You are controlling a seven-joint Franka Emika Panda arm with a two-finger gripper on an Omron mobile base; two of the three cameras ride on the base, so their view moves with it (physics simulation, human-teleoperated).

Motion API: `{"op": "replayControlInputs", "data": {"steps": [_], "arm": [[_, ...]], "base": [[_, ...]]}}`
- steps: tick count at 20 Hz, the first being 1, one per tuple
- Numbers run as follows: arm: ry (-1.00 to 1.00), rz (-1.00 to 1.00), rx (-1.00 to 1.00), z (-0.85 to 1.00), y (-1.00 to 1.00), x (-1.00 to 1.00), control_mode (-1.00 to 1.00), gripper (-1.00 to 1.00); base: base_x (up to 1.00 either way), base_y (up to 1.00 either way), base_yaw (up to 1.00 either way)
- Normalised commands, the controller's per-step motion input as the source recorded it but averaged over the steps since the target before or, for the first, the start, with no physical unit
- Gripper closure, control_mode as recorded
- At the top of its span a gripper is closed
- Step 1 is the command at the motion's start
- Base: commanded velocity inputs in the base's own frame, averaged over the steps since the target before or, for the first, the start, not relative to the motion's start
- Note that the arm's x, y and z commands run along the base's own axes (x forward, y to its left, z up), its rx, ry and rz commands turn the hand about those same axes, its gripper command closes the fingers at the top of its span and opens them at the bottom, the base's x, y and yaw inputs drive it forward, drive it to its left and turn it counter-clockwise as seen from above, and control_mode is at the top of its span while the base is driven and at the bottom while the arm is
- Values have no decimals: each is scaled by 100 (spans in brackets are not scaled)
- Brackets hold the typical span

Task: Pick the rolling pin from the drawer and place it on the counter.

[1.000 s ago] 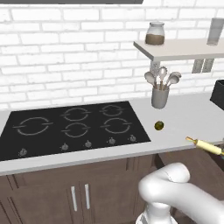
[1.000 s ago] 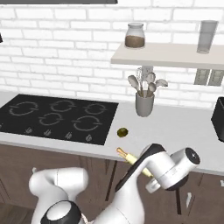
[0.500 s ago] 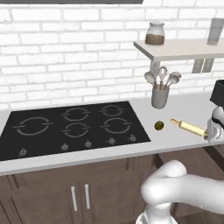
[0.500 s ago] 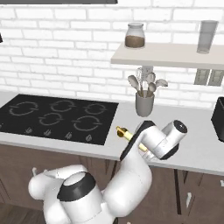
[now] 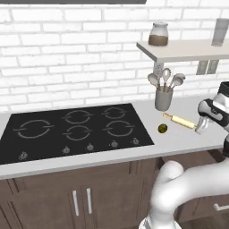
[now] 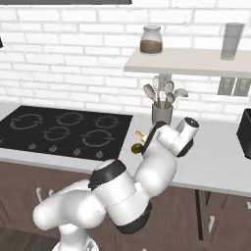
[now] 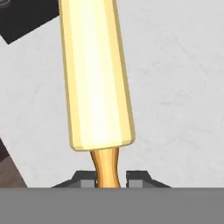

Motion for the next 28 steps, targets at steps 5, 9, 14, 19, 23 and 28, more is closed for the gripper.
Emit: {"op": "replayControlInputs", "data": {"steps": [5, 9, 14, 19, 23, 28], "arm": [[14, -11, 0, -19, -27, 75, -100, -100], [7, -9, -1, -27, -6, 27, -100, -100], [0, -1, -1, -12, -1, -5, -100, -100], [-13, 0, 1, 49, -13, -89, -100, -100], [-15, 0, 0, 33, 34, -100, -100, -100], [-6, 0, -7, 9, 99, -80, -100, -100]], "base": [[0, 0, 0], [0, 0, 0], [0, 0, 0], [0, 0, 0], [0, 0, 0], [0, 0, 0]]}}
